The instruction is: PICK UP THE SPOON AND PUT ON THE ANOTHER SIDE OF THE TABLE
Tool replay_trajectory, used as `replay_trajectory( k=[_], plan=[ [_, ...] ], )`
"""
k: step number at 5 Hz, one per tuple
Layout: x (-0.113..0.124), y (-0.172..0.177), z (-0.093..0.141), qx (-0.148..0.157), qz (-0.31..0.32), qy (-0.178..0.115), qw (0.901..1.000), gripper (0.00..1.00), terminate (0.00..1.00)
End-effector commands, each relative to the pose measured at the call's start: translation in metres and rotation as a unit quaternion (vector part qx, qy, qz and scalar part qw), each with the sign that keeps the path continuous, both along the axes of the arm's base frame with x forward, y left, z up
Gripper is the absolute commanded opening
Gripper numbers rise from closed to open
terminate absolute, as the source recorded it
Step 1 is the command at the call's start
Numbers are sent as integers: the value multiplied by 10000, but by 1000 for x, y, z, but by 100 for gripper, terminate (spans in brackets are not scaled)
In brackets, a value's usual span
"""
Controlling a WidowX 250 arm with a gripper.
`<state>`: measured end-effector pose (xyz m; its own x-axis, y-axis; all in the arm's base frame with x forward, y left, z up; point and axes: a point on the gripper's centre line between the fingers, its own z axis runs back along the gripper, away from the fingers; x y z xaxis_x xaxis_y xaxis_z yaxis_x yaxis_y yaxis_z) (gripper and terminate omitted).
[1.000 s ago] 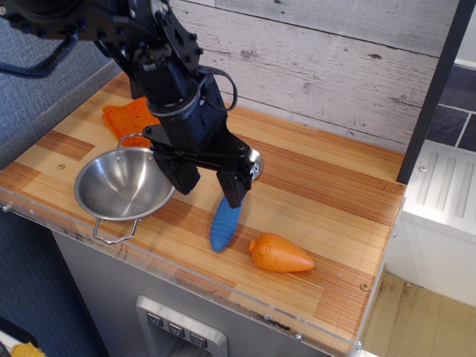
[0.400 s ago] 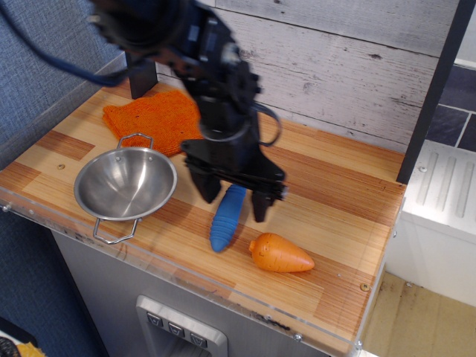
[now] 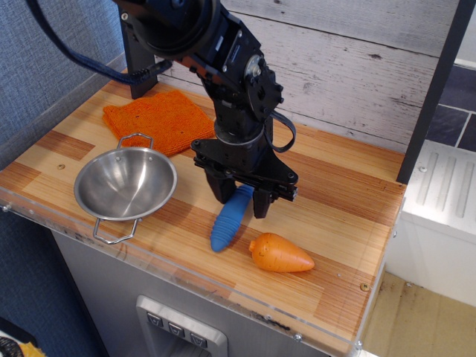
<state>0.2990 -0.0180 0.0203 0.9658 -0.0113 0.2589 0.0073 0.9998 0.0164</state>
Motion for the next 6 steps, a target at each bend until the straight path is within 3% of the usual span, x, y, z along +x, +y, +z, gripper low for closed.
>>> replay_trajectory(
  k=[1, 3, 6],
  plan=[
    [-2, 4, 9, -26, 108, -221, 9997, 0, 0],
    [-2, 12, 22, -157, 340, -391, 9985, 0, 0],
    [34, -10, 76, -573, 680, -1040, 9906, 0, 0]
  ],
)
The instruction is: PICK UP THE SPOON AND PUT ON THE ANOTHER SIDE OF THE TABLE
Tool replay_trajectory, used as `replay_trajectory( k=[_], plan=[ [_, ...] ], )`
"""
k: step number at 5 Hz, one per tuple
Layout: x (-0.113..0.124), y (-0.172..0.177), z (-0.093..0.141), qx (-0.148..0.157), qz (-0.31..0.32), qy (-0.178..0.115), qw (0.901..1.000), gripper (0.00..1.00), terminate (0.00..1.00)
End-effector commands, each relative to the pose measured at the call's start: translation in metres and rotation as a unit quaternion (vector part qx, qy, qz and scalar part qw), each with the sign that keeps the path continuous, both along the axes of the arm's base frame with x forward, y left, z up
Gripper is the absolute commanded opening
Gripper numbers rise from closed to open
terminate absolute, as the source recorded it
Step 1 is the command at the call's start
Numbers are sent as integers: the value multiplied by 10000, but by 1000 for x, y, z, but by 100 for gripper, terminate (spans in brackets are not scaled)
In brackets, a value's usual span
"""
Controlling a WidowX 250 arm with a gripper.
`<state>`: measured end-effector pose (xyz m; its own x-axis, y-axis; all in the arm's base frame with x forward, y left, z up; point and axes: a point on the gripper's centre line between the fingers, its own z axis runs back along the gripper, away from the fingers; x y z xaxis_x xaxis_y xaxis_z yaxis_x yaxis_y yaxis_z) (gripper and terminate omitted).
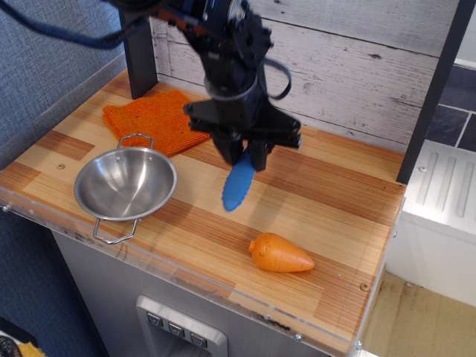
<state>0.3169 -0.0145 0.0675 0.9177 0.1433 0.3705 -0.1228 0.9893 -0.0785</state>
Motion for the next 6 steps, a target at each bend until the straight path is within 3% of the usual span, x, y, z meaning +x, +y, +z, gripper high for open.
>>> replay_trajectory(
  k=[1, 3, 6],
  plan=[
    [32, -34, 38, -299, 61, -631, 9975, 0, 0],
    [51, -70, 32, -443, -80, -680, 9967, 0, 0],
    [45, -90, -8, -380, -240, -383, 9983, 0, 0]
  ],
)
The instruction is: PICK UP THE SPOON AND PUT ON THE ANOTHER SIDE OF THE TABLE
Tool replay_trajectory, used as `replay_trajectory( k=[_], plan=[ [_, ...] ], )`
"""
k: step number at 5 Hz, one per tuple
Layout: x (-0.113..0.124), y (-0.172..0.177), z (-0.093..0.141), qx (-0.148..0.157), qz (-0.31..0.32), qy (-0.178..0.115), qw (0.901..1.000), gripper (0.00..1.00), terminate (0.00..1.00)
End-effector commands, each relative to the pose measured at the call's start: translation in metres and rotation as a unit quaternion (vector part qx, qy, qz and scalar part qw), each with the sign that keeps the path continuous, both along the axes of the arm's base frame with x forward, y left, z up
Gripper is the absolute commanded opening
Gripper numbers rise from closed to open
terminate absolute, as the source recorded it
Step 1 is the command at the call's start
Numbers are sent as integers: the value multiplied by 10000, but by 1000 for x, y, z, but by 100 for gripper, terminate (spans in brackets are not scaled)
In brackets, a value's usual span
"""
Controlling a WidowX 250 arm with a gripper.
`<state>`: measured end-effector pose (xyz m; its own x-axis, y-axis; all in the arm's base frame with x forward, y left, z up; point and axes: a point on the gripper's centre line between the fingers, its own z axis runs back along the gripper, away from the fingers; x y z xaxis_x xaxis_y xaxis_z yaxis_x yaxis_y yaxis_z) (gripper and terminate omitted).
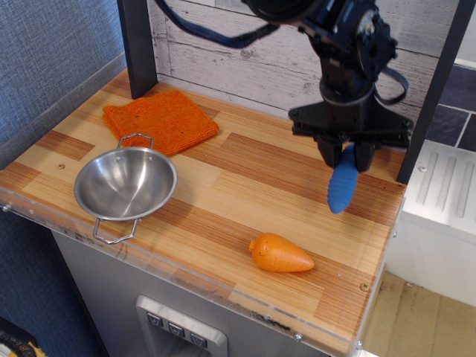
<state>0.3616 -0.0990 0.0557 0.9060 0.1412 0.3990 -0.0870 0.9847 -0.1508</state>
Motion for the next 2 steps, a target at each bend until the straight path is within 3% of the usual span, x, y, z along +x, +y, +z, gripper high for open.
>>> replay_trajectory(
  k=[1, 2],
  plan=[
    [1, -8, -9, 10, -95, -101, 9999, 0, 0],
    [0, -10, -23, 13, -97, 24, 9999, 0, 0]
  ],
)
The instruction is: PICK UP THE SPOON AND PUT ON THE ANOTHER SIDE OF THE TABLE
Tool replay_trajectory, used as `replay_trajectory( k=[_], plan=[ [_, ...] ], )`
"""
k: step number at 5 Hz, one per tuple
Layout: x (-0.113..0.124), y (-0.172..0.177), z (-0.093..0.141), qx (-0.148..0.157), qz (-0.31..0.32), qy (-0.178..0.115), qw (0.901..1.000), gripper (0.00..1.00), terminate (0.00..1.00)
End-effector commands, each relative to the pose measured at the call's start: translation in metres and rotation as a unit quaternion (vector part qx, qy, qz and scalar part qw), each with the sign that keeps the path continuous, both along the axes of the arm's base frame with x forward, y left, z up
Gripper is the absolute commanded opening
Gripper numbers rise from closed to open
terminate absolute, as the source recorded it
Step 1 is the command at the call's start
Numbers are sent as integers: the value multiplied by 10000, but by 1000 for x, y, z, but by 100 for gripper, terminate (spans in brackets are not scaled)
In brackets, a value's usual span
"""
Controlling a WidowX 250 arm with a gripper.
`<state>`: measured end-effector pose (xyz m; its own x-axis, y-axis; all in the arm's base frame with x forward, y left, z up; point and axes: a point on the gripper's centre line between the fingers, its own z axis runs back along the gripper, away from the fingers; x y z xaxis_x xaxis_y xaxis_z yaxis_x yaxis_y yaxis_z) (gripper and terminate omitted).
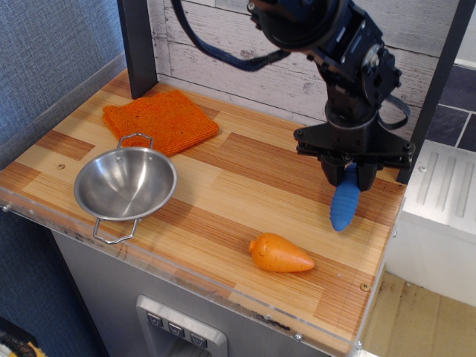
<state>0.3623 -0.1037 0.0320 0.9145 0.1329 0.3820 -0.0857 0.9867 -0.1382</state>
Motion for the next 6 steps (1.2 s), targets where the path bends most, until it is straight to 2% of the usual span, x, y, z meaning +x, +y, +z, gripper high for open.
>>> replay_trajectory(
  k=[1, 2, 3, 5, 6],
  plan=[
    [0, -6, -8, -61, -2, -42, 10000, 0, 0],
    [1, -4, -10, -64, 124, 34, 9999, 0, 0],
    [-1, -3, -5, -36, 256, 115, 9996, 100, 0],
    [0, -5, -1, 8, 329, 78, 9994, 100, 0],
    [-1, -6, 4, -16, 405, -37, 9992, 100, 0]
  ],
)
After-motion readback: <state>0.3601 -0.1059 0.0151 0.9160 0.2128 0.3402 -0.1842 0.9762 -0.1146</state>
